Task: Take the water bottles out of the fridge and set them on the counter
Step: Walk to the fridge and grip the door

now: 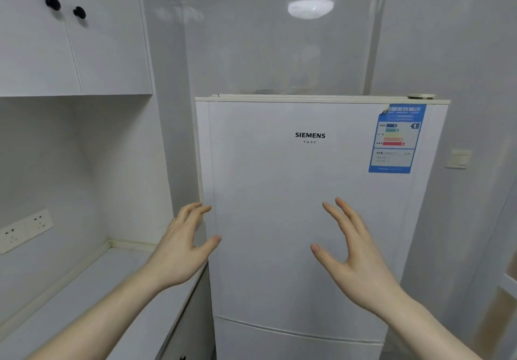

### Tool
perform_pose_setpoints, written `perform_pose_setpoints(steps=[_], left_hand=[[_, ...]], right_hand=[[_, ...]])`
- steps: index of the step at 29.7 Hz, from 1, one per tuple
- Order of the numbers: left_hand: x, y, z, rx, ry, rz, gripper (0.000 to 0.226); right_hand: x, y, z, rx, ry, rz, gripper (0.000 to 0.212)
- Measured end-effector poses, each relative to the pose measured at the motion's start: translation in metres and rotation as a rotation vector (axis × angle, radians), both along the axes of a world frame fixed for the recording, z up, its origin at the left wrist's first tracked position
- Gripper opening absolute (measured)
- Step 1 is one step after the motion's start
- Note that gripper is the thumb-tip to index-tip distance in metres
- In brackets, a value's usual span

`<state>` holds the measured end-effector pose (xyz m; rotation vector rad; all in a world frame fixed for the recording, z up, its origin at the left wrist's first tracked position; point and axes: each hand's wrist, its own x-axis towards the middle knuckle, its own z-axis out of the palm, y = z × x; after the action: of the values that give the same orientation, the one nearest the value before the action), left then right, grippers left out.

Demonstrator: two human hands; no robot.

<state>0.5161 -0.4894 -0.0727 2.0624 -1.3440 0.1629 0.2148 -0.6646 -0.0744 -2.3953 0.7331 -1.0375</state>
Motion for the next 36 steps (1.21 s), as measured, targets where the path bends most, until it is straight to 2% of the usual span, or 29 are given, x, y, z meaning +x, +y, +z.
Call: perform_pose_setpoints(steps=[5, 11, 16, 20, 24, 32, 36], left_hand=[[0.046, -0.051, 0.002, -0.05, 0.173, 0.079, 0.072], [0.087, -0.107, 0.016, -0.157, 0.396, 0.133, 0.088], [0.105, -0.142, 0.016, -0.3, 0.6, 0.098, 0.06], [0.111, -0.156, 0.005, -0.382, 0.619, 0.115, 0.024], [0.109, -0.159, 0.0, -0.4, 0.689, 0.094, 0.014], [0.104, -0.165, 0.0, -0.426, 0.756, 0.138, 0.032], [0.108, -0.158, -0.006, -0.399, 0.711, 0.169, 0.045]], right_hand=[[0.024, -0.053, 0.002, -0.022, -0.003, -0.071, 0.076], [0.051, -0.104, 0.006, -0.166, 0.023, -0.188, 0.083], [0.072, -0.132, -0.002, -0.32, 0.127, -0.262, 0.095], [0.086, -0.136, -0.017, -0.391, 0.212, -0.343, 0.111], [0.097, -0.141, -0.025, -0.419, 0.245, -0.405, 0.12], [0.101, -0.142, -0.027, -0.424, 0.244, -0.423, 0.119], [0.099, -0.137, -0.026, -0.406, 0.237, -0.415, 0.119]])
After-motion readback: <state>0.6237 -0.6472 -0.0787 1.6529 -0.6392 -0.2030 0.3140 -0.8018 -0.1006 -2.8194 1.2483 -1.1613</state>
